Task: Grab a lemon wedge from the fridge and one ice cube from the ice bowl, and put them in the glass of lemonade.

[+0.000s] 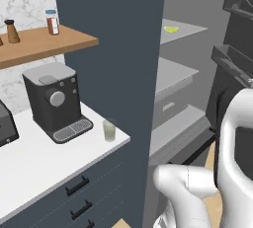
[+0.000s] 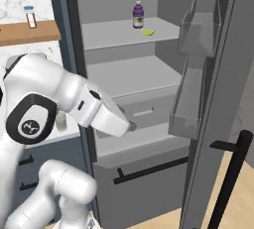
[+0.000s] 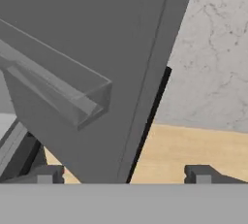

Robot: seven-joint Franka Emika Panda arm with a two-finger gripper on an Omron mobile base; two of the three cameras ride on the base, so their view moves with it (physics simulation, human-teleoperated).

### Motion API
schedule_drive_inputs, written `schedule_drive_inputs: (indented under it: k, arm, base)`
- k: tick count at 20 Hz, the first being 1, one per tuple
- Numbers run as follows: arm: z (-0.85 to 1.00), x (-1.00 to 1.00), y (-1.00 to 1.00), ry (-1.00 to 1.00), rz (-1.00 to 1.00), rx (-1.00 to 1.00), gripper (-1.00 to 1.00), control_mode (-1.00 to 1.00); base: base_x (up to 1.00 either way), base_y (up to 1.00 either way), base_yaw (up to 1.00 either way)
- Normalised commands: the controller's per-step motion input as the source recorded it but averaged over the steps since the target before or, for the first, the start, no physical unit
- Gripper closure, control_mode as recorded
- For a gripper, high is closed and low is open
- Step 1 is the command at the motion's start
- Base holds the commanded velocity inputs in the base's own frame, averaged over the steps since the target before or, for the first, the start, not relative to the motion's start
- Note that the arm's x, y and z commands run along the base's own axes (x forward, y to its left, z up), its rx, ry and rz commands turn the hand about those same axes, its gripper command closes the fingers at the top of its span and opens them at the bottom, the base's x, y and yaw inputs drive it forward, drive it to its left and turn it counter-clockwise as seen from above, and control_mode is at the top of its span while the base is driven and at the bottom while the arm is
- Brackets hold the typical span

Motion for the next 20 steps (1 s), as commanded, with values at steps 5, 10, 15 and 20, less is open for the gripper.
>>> schedule_drive_inputs:
  k: [5, 10, 15, 20]
  arm:
    - [0.00, 1.00, -0.46, 0.30, 0.00, -0.04, -1.00, -1.00]
    - [0.00, 0.76, -0.77, 0.16, 0.04, 0.02, -1.00, -1.00]
    - [-0.14, 0.26, -0.67, 0.06, 0.02, 0.10, -1.00, -1.00]
    - [-0.20, 0.00, -0.10, 0.02, 0.00, 0.01, -1.00, -1.00]
  base:
    - [0.00, 0.00, 0.00]
    - [0.00, 0.00, 0.00]
    - [0.00, 0.00, 0.00]
    - [0.00, 0.00, 0.00]
